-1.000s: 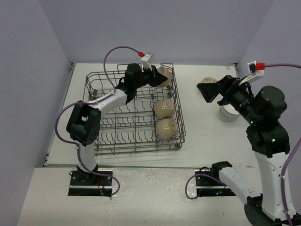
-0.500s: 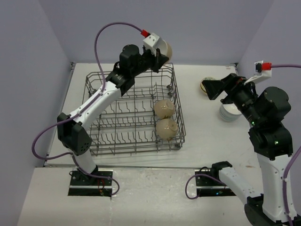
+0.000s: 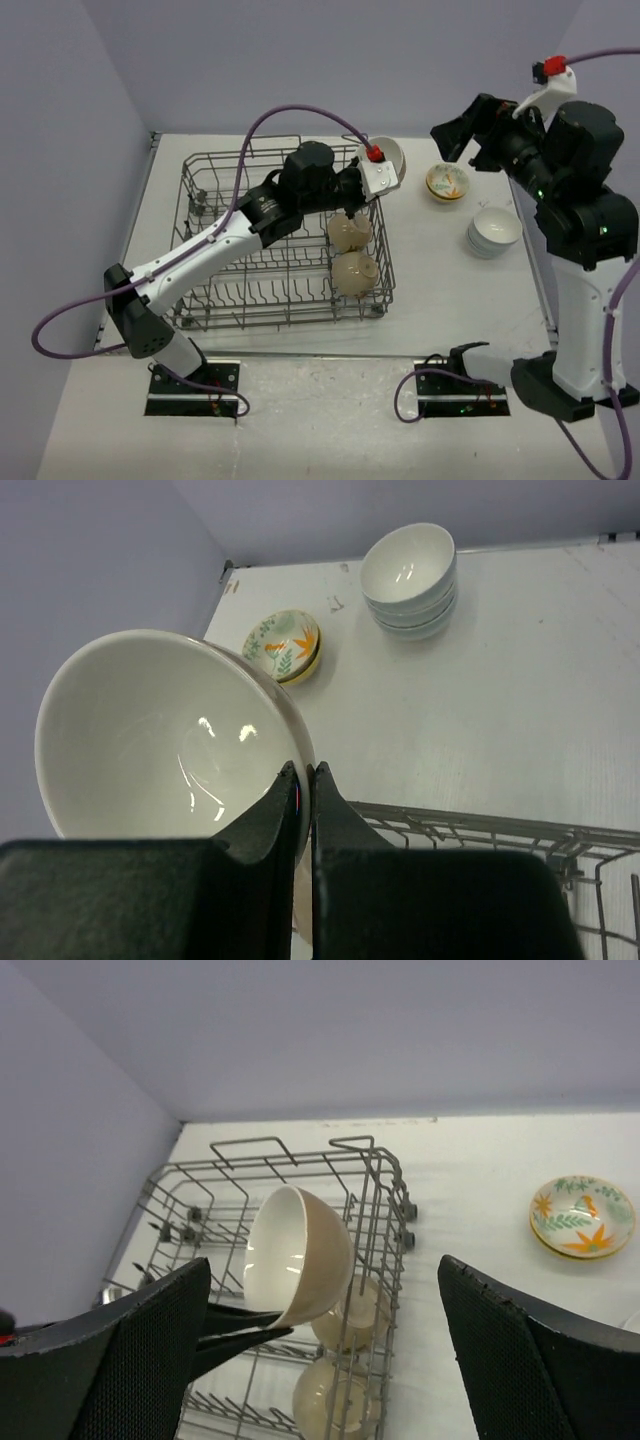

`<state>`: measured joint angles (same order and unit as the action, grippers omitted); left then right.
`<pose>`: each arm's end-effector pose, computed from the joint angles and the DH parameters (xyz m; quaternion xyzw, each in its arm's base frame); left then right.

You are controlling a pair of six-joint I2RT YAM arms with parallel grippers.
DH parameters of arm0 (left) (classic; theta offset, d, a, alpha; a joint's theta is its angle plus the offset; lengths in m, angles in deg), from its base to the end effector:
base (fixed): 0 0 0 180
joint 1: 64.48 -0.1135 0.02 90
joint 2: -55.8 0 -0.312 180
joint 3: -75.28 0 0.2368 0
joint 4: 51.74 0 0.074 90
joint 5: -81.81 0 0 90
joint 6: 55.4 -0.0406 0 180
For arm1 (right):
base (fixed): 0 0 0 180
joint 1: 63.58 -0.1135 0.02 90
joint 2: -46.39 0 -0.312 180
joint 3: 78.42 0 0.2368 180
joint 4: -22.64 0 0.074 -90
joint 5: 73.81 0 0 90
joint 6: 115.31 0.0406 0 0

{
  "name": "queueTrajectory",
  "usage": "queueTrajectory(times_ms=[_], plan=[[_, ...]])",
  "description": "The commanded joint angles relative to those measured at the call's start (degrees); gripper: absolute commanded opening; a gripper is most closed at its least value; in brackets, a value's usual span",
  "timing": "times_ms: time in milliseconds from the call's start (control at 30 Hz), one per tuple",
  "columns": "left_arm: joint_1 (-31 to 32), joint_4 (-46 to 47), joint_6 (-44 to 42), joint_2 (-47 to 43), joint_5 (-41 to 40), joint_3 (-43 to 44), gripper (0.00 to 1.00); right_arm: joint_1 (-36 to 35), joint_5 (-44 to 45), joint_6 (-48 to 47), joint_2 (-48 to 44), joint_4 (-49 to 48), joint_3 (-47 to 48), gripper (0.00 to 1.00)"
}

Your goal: Unload the bowls from the dish rack

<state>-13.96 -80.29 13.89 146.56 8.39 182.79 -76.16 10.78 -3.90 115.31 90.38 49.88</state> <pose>0.2209 -0.2863 0.4706 0.5211 0.5713 -0.2687 0.5743 0.1374 0.0346 0.5918 0.0274 0.7561 0.2250 0.6140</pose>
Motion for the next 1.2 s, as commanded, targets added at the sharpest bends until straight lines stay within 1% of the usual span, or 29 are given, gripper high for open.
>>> queueTrajectory(times_ms=[0,33,200,267,300,433,467,533,567,600,633,667,733,800,867,967,1000,1033,1067,1100,1133,1167], plan=[[1.86,0.78,-11.01,-5.15,-3.38,0.94,0.00,-2.88,2.58,-5.40,9.26,12.83,8.70,0.94],[2.38,-1.49,-11.72,-5.42,-3.74,1.29,0.00,-3.50,3.64,-5.76,10.69,14.25,11.85,0.91],[5.55,-8.27,-15.32,-5.16,-5.06,4.88,0.00,-8.77,5.93,-6.99,17.29,21.63,18.91,0.81],[6.60,-11.87,-15.85,-3.84,-4.63,6.56,0.00,-11.06,7.69,-7.61,19.84,23.57,20.58,0.81],[6.95,-12.75,-16.03,-3.49,-4.63,7.79,0.00,-11.59,8.48,-7.70,20.10,24.19,19.37,0.79],[8.36,-13.55,-16.29,-2.78,-6.73,7.97,0.00,-13.78,12.43,-7.70,19.84,25.51,14.97,0.74],[8.45,-13.55,-16.29,-2.70,-6.82,7.97,0.00,-14.14,12.96,-7.78,19.76,25.78,13.92,0.69],[8.54,-13.47,-16.38,-2.70,-6.65,8.06,0.00,-15.27,13.49,-7.70,19.67,25.95,11.01,0.65],[8.54,-13.55,-16.38,-2.78,-6.65,8.15,0.00,-15.63,14.02,-7.70,19.84,26.30,10.22,0.57],[8.54,-13.47,-16.38,-2.96,-6.73,8.06,0.00,-15.98,15.24,-7.61,20.02,26.39,9.08,0.51],[8.54,-13.55,-16.38,-3.05,-6.73,8.15,0.00,-16.59,15.78,-7.44,20.28,26.48,8.81,0.47],[8.63,-13.55,-16.47,-3.13,-6.82,8.06,0.00,-16.86,16.30,-7.35,20.63,26.83,8.63,0.38],[8.63,-13.47,-16.56,-3.40,-7.00,7.89,0.00,-17.65,17.63,-7.17,20.90,26.92,8.81,0.26],[8.63,-12.94,-16.64,-3.57,-7.52,7.62,0.00,-18.09,17.36,-7.17,21.07,26.57,9.07,0.18],[8.63,-12.59,-16.64,-3.49,-8.49,7.27,0.00,-18.36,17.36,-7.17,21.07,26.14,9.16,0.00],[8.63,-11.80,-15.77,-3.31,-10.59,7.27,0.00,-18.36,17.98,-7.08,19.85,23.69,8.29,0.00],[8.63,-10.40,-14.55,-3.40,-11.82,7.10,0.11,-18.10,17.98,-7.00,18.71,22.63,7.85,0.00],[8.63,-9.26,-13.93,-3.66,-14.53,6.75,0.36,-17.75,17.19,-6.99,18.18,21.31,7.41,0.00],[8.63,-8.29,-13.48,-4.01,-15.51,6.05,0.66,-17.13,16.66,-6.30,17.74,19.47,7.32,0.00],[8.63,-7.15,-12.70,-4.62,-16.22,5.87,0.74,-15.30,16.40,-5.68,17.30,18.93,7.49,0.00],[8.63,-6.79,-12.34,-5.15,-16.31,5.69,0.99,-14.24,14.66,-5.15,17.21,18.40,7.66,0.00],[8.63,-6.00,-11.90,-5.76,-17.62,5.25,1.00,-13.01,14.03,-4.80,17.29,17.96,8.54,0.00]])
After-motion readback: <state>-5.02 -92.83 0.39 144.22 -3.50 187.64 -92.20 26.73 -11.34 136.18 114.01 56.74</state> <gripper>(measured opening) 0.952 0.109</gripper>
